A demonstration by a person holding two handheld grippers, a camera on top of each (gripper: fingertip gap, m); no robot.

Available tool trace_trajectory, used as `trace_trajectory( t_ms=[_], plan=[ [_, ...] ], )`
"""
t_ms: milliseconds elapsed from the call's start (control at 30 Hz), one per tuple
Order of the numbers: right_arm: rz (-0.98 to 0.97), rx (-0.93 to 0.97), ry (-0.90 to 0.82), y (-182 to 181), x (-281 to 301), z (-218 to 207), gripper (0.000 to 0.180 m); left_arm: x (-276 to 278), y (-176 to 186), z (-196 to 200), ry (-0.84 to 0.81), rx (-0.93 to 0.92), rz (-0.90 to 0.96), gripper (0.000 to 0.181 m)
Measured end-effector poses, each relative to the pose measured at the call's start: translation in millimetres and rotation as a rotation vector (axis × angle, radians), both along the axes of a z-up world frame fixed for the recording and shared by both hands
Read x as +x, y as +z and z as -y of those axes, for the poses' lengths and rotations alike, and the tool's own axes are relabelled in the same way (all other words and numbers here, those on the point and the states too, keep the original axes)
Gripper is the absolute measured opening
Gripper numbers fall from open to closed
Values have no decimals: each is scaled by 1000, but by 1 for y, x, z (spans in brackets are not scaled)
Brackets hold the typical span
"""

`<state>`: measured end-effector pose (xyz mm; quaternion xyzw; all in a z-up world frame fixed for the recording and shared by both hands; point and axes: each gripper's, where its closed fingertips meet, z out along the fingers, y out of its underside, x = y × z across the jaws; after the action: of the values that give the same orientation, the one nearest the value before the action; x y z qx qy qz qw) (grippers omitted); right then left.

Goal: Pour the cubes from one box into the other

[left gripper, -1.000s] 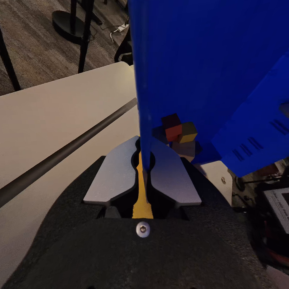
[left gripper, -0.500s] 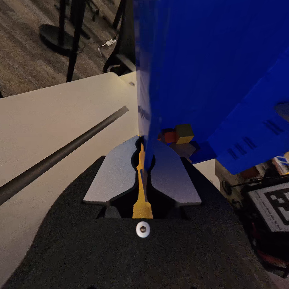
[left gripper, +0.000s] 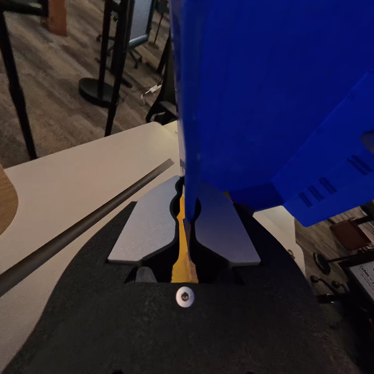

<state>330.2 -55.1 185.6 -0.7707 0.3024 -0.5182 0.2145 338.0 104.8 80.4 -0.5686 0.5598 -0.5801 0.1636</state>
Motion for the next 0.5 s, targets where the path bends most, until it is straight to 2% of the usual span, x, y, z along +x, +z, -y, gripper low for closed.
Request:
trace_trajectory(
  t_ms=[33, 100, 200, 300, 400, 500],
  plan=[
    [-45, -6, -29, -9, 5, 2, 6, 1, -7, 0, 4, 11, -44, 4],
    [-112, 4, -39, -19, 3, 3, 7, -1, -16, 3, -24, -8, -80, 4],
    [7, 7, 26, -5, -4, -1, 7, -3, -6, 0, -11, -14, 25, 4],
    [-94, 17, -29, -20, 0, 4, 8, -5, -12, 1, -5, 18, -43, 4],
    [35, 34, 42, 2, -12, -1, 8, -7, 5, -1, -10, -4, 74, 4],
    [-30, 21, -17, -10, -6, 2, 8, -8, 2, -2, 24, 27, 13, 4]
  ],
)
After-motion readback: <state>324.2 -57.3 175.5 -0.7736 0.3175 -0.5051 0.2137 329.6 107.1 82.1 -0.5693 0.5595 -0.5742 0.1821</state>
